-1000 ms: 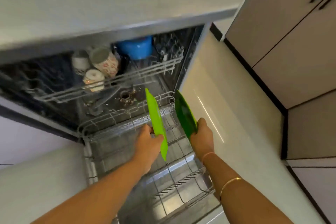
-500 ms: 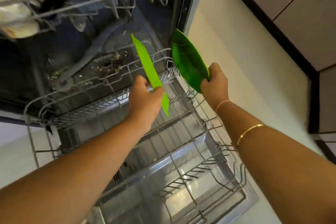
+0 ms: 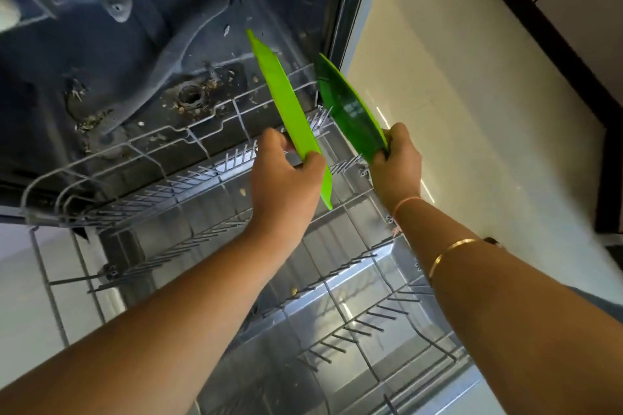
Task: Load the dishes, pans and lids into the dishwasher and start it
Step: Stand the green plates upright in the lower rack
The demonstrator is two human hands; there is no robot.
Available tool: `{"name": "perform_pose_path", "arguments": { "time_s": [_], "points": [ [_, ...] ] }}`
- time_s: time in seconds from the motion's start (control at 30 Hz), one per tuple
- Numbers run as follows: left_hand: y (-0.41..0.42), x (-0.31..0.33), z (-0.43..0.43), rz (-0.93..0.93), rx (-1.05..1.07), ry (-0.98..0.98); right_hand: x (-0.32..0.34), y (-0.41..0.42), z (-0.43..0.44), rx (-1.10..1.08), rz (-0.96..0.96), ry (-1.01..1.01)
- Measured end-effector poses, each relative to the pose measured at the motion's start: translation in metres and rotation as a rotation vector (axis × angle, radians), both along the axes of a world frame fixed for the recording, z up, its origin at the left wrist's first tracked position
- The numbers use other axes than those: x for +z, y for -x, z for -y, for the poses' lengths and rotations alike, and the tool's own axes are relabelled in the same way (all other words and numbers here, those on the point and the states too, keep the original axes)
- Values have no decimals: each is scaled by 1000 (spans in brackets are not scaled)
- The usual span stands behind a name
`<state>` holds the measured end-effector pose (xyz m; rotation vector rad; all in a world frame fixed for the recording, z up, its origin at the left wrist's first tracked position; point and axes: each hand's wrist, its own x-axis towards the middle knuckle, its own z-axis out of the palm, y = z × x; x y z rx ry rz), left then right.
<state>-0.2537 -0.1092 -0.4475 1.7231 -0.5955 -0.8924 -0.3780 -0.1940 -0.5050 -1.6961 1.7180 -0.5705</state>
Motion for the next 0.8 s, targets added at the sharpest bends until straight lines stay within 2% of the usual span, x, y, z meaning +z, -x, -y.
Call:
{"name": "perform_pose_path", "arguments": {
  "time_s": [0.1, 0.2, 0.27, 0.33, 0.4, 0.63, 0.8],
  "points": [
    [5, -2, -1, -21, -7, 9, -9, 6, -3, 11, -80, -83],
    [8, -4, -3, -58, -7, 29, -14, 9, -3, 113, -375, -27],
    [9, -6, -2, -58, -14, 32, -17, 12, 1, 56, -477, -80],
    [8, -9, -1, -54, -10, 23, -16, 17, 8, 8, -469, -212],
    [6, -11, 0, -84, 1, 15, -15, 22, 15, 52, -500, -255],
    [12, -14, 11, -277, 32, 33, -4, 25, 15, 110, -467, -233],
    [36, -17, 32, -218, 47, 23, 1, 26, 20, 148, -419, -174]
  ]
}}
